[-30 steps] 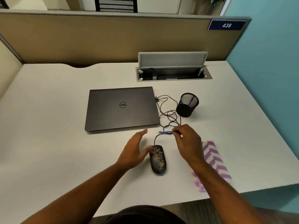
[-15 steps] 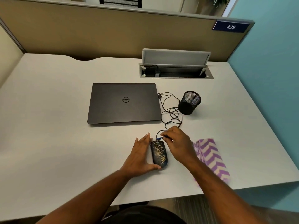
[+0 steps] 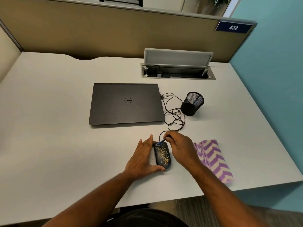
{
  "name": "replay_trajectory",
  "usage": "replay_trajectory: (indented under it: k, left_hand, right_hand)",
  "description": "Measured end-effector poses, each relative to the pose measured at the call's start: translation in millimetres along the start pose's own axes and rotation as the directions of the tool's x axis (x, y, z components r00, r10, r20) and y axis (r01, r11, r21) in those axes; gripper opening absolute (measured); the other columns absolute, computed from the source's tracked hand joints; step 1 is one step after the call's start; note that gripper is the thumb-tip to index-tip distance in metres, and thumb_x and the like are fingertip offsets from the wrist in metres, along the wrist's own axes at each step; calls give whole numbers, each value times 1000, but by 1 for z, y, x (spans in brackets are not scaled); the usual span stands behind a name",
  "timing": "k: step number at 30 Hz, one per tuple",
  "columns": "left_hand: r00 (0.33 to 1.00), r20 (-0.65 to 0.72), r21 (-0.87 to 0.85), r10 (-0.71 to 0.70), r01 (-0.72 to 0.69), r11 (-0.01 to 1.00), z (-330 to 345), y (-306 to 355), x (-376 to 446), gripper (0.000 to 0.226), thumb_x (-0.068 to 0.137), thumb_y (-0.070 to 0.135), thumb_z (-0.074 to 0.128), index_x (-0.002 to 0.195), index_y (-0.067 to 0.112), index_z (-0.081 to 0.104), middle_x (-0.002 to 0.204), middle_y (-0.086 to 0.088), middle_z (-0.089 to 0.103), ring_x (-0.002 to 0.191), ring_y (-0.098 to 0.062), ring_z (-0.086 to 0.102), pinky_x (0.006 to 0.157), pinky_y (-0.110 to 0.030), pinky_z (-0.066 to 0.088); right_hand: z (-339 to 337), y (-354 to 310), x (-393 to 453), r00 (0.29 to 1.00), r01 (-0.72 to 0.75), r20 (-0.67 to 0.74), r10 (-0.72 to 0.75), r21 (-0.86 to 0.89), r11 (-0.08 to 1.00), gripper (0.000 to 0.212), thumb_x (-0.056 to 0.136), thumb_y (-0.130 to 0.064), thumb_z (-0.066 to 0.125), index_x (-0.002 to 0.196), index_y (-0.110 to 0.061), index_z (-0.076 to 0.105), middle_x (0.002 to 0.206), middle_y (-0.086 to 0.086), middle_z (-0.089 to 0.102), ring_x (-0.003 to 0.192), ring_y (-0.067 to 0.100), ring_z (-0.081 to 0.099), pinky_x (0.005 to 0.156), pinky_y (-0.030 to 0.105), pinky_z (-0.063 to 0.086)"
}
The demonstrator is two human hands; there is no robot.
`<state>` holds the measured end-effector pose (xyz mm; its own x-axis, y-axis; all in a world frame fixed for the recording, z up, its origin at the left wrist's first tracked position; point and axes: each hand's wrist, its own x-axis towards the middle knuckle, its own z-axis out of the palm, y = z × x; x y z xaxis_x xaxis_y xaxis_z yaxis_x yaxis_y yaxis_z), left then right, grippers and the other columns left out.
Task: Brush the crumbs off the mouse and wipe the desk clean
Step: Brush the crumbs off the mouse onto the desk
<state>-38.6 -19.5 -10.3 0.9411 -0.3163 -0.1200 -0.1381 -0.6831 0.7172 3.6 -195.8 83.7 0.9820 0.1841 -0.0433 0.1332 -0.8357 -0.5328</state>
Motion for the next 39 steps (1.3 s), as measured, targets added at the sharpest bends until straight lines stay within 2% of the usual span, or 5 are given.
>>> replay_trajectory:
  k: [8,27,32,36,39]
  left_hand:
    - [1000,9,21,13,-13,1000,-2,0,-1,130,72,81,67,150,31,-25,167,8,7,144,-1,-13,114,-18,-17]
    - [1000,26,2,-5,4,1000,4,-8,2,134,66,97,53,158,31,-19,169,5,13,156,-19,7,128,-44,7]
    - [1000,20,16,18,-18,1000,3,-6,1,130,69,95,52,158,29,-16,168,4,17,156,-17,11,127,-35,-1]
    - [1000,13,2,6,-6,1000,2,-5,1,131,68,92,57,159,28,-12,168,3,17,156,-19,7,127,-38,2]
    - [1000,18,37,7,-8,999,0,-1,0,125,73,85,61,161,24,-4,169,4,9,152,-9,-6,120,-27,-7]
  right_hand:
    - [7,-3,-3,999,-36,31,39,-87,996,15,102,-26,50,113,-23,60,107,0,72,92,14,66,75,17,49]
    - [11,-14,3,994,-107,15,108,-52,993,12,103,-25,48,110,-24,58,106,-1,70,91,14,65,78,20,53]
    - [7,-17,-2,989,-68,127,77,-72,995,14,104,-24,45,113,-21,56,105,1,68,92,17,65,77,20,50]
    - [6,-8,3,994,-108,31,108,9,994,14,103,-24,45,113,-22,55,109,-1,69,98,15,67,82,23,55]
    - [6,0,6,993,-106,48,105,13,994,15,102,-24,49,116,-24,55,114,-1,70,102,15,68,83,24,55]
